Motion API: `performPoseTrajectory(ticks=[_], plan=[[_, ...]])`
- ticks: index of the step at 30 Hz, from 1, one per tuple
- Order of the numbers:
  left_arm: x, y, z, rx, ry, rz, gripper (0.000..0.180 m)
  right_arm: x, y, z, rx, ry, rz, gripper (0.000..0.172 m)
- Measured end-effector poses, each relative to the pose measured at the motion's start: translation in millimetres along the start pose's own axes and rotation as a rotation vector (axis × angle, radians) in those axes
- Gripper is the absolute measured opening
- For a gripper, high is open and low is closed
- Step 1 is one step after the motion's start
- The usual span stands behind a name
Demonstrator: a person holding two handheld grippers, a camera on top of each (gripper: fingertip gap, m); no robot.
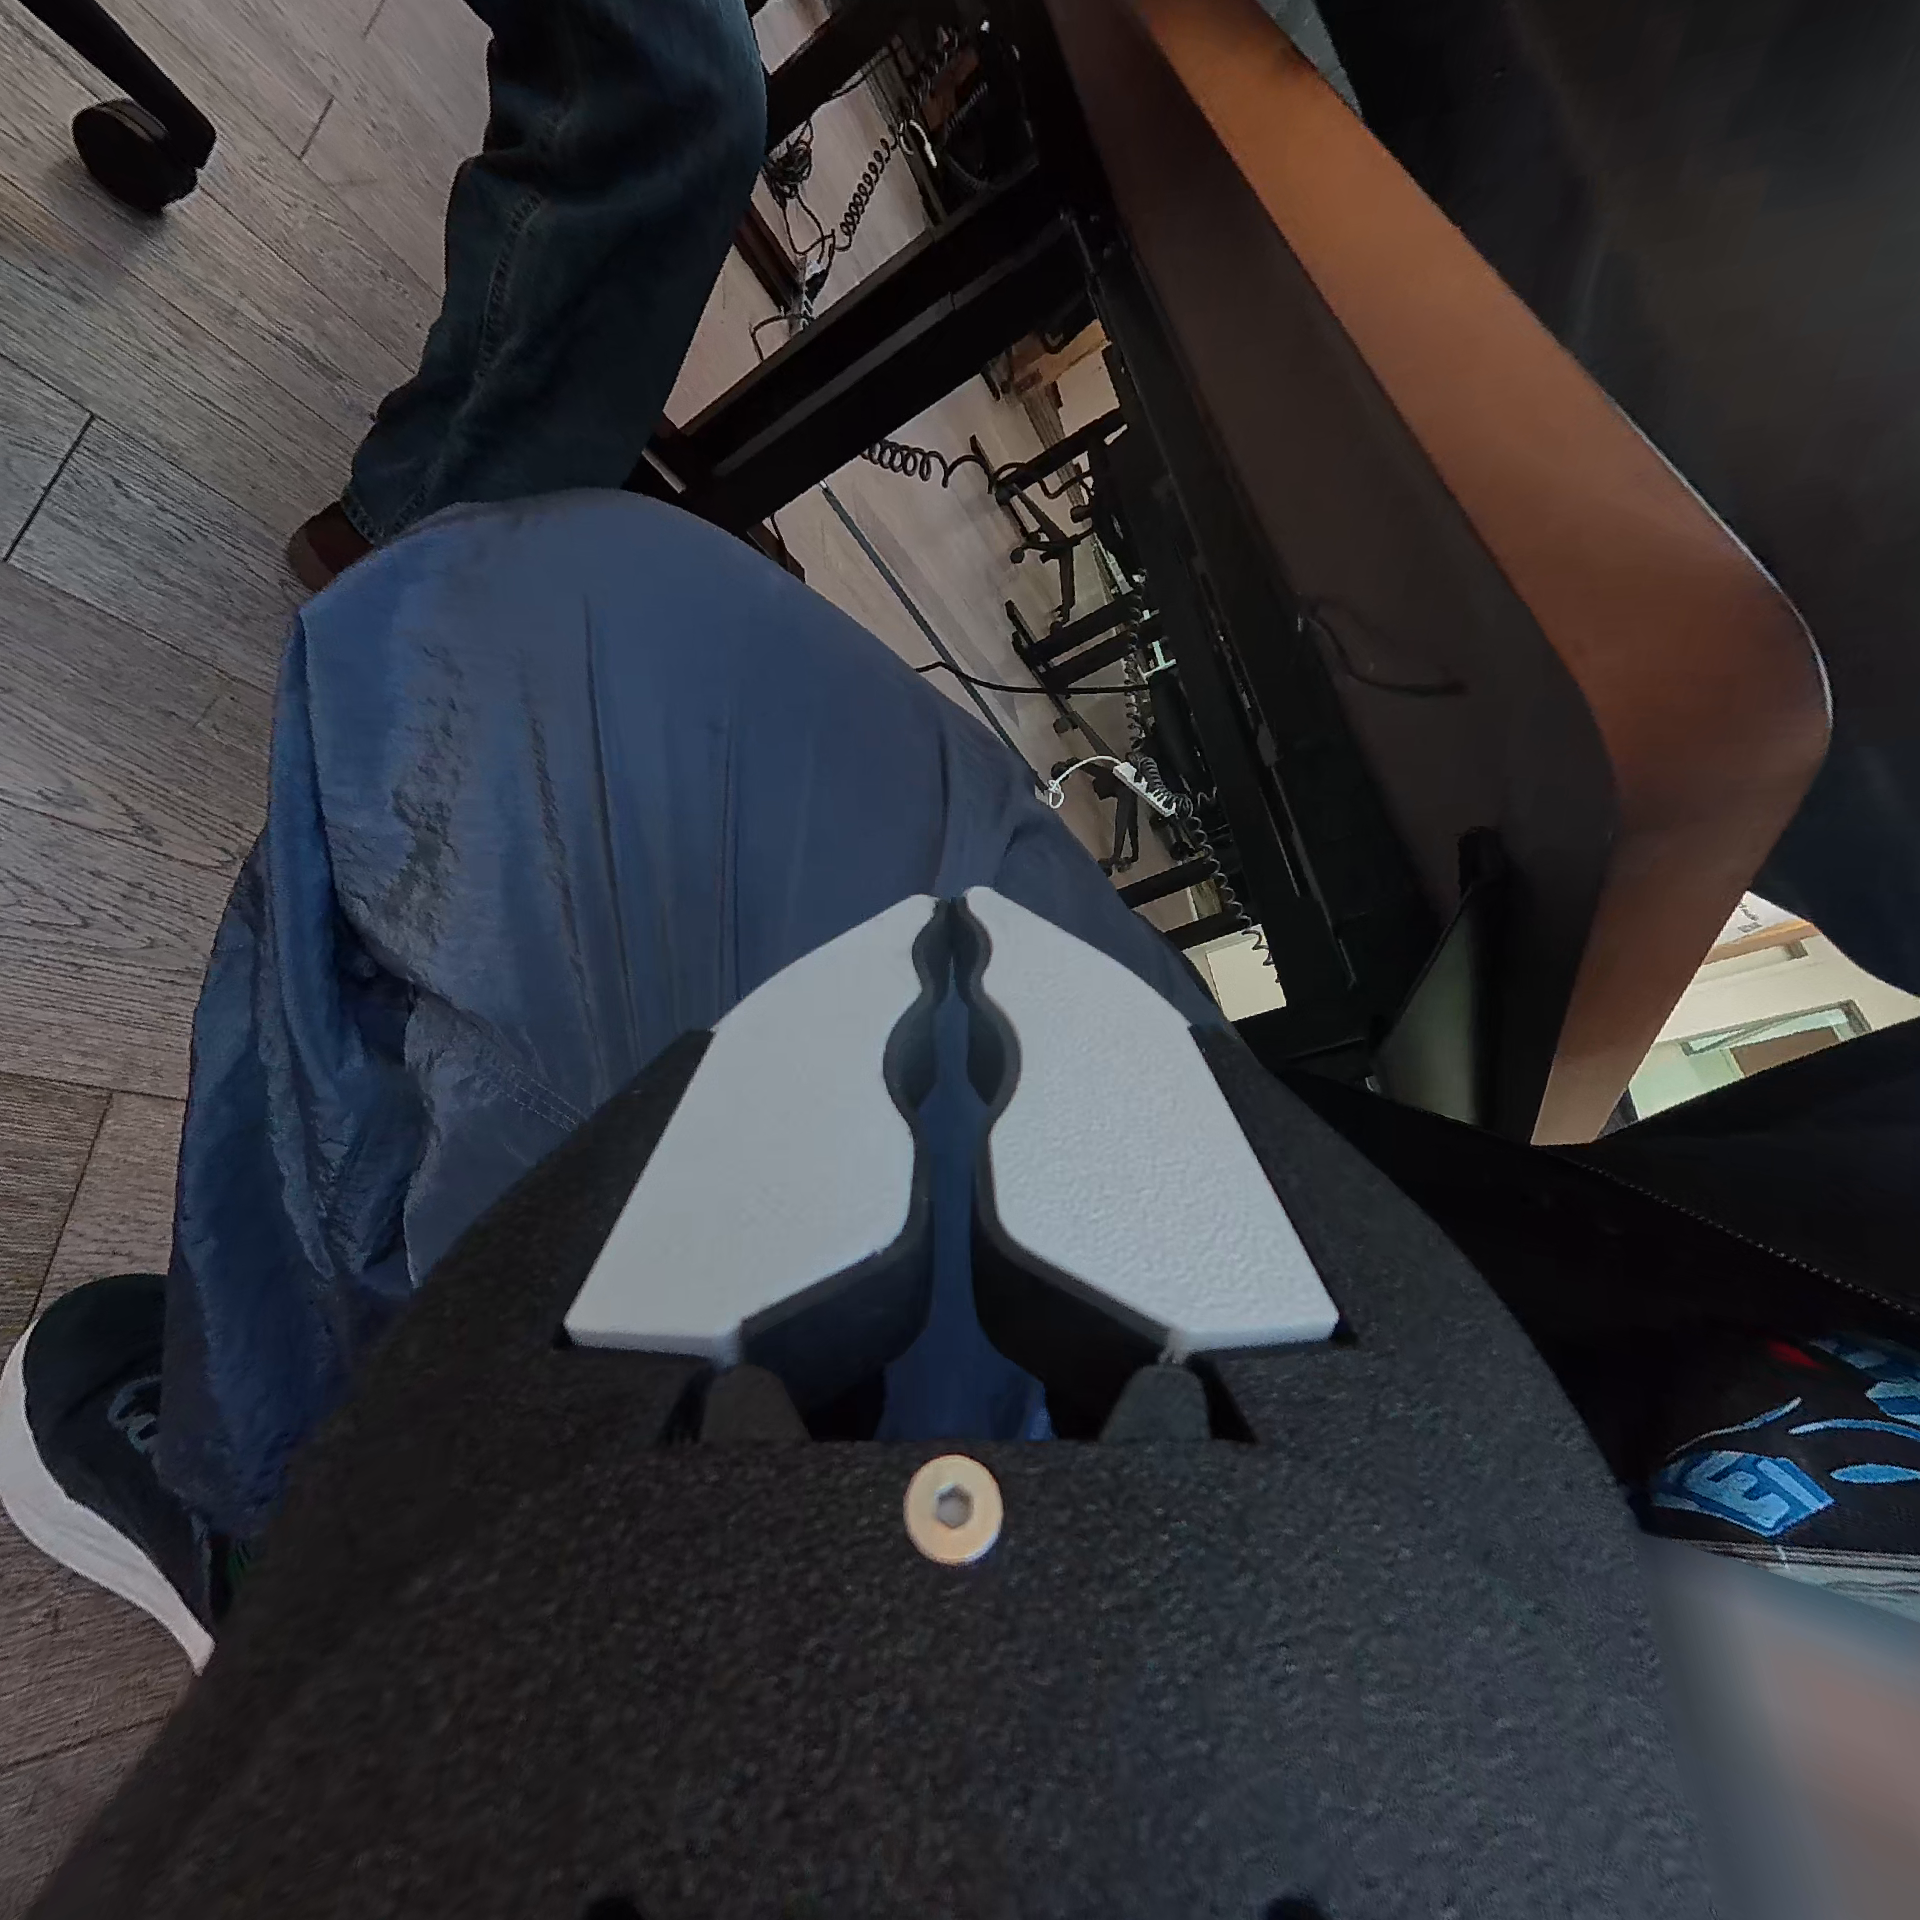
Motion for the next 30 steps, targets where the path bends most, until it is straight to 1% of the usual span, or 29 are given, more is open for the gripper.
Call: performPoseTrajectory(ticks=[2,4,6,8,12,14,17,20,22,24,26,29,30], plan=[[-0.5,0.1,-0.1,0.000,0.001,-0.002,0.000,-2.4,-0.5,3.1,0.016,-0.017,-0.015,0.000],[-1.2,0.0,-2.5,-0.001,0.011,-0.001,0.000,-8.5,-6.4,5.0,0.024,-0.022,-0.108,0.000],[-1.4,-0.3,-4.0,0.001,0.016,-0.002,0.000,-13.5,-11.2,0.7,0.053,0.020,-0.178,0.000],[-0.9,-0.6,-3.2,-0.003,0.014,0.000,0.000,-12.9,-8.4,-6.0,0.068,0.065,-0.153,0.000],[-0.8,2.3,1.1,0.005,-0.002,0.002,0.000,-9.7,-6.9,-10.5,0.067,0.081,-0.092,0.000],[-1.1,2.7,0.3,0.006,0.002,0.002,0.000,-12.6,-6.4,-7.4,0.057,0.063,-0.070,0.000],[-2.0,2.1,-3.4,0.008,0.015,0.000,0.000,-19.8,-16.1,0.4,0.052,0.027,-0.172,0.000],[-2.3,1.5,-5.0,0.005,0.021,0.001,0.000,-17.9,-25.8,14.2,0.017,-0.072,-0.244,0.000],[-1.4,1.8,-3.5,0.006,0.014,0.004,0.000,-16.1,-30.6,23.8,-0.024,-0.152,-0.261,0.000],[-0.9,3.2,-2.5,0.012,0.010,0.006,0.000,-16.2,-34.6,30.8,-0.054,-0.197,-0.277,0.000],[-0.5,5.0,-3.9,0.017,0.014,0.014,0.000,-14.8,-33.9,34.9,-0.073,-0.217,-0.255,0.000],[0.0,5.0,-5.7,0.019,0.019,0.016,0.000,-11.5,-36.1,28.1,-0.080,-0.180,-0.221,0.000],[-0.4,6.7,-7.0,0.013,0.027,0.026,0.000,-9.8,-33.4,27.4,-0.086,-0.181,-0.174,0.001]])
Point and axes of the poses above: each gripper's, where its closed fingertips meet, x out along the fingers, z out of its underside, y = z × x across the jaws, the point moved 3 cm from there along -x, back along the fingers
